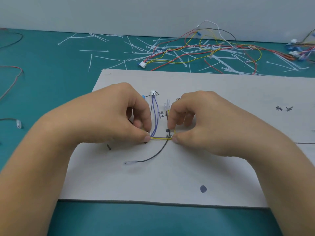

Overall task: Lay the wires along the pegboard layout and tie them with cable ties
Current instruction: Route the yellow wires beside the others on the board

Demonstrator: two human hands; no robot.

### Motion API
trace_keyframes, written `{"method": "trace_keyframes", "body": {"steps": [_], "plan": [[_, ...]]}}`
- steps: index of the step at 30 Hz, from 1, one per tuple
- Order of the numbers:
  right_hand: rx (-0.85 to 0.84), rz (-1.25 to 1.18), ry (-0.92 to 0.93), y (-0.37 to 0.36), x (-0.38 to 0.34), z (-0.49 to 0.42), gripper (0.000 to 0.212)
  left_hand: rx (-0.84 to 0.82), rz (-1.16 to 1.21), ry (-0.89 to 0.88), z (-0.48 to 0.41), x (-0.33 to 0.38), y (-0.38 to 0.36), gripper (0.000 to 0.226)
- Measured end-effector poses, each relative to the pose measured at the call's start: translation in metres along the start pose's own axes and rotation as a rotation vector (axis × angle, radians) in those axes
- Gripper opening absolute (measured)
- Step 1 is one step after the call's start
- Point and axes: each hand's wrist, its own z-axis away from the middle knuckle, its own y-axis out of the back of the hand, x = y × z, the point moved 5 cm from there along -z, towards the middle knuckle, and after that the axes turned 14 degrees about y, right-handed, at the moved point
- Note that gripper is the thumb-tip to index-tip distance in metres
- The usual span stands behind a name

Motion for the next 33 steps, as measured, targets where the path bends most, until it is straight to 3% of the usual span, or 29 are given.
{"method": "trace_keyframes", "body": {"steps": [19, 33], "plan": [[0.053, -0.072, -0.059, 0.004, 0.003, 0.000, 0.010, 0.014, 0.007, -0.017, -0.002, 0.007, -0.007, 0.025], [0.201, -0.052, -0.083, 0.009, 0.011, -0.004, 0.014, 0.025, 0.037, -0.044, 0.000, 0.012, -0.007, 0.024]]}}
